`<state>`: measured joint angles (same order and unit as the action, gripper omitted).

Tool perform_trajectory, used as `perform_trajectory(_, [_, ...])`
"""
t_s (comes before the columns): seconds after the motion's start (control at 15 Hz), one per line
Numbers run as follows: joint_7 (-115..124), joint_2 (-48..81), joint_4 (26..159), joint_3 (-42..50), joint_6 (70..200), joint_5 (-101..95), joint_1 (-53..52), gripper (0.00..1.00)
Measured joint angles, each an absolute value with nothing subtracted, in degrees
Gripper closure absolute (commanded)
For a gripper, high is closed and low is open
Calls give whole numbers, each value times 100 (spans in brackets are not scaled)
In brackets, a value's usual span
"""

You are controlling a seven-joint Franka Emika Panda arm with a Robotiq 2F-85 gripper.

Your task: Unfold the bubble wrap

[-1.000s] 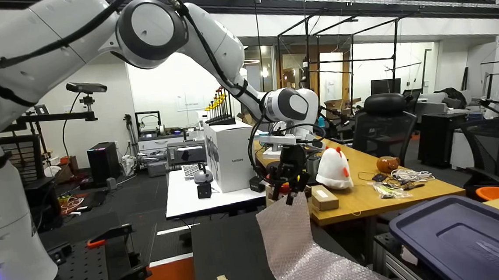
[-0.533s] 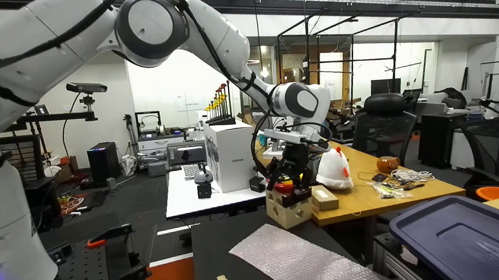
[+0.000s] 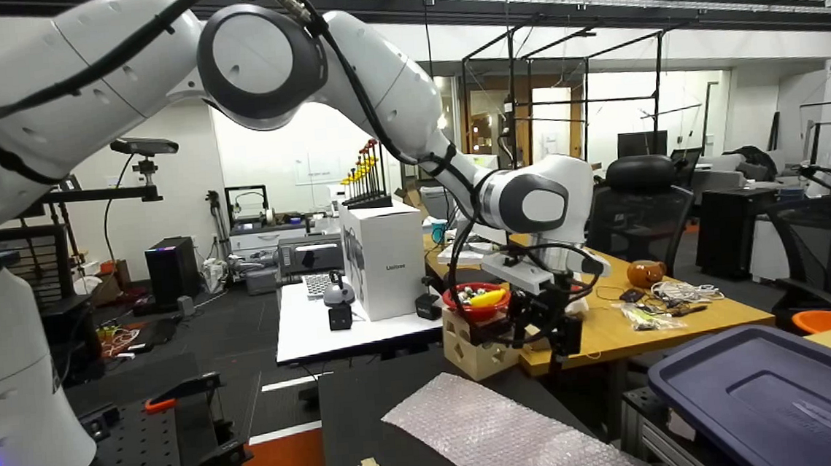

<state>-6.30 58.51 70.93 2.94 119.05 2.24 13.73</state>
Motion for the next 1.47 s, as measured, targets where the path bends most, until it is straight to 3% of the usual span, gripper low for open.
perform_trajectory(0.53, [-619, 6351, 6998, 184, 12785, 433, 1425, 0])
perform_trajectory(1.47, [-693, 7734, 5972, 298, 12834, 236, 1420, 0])
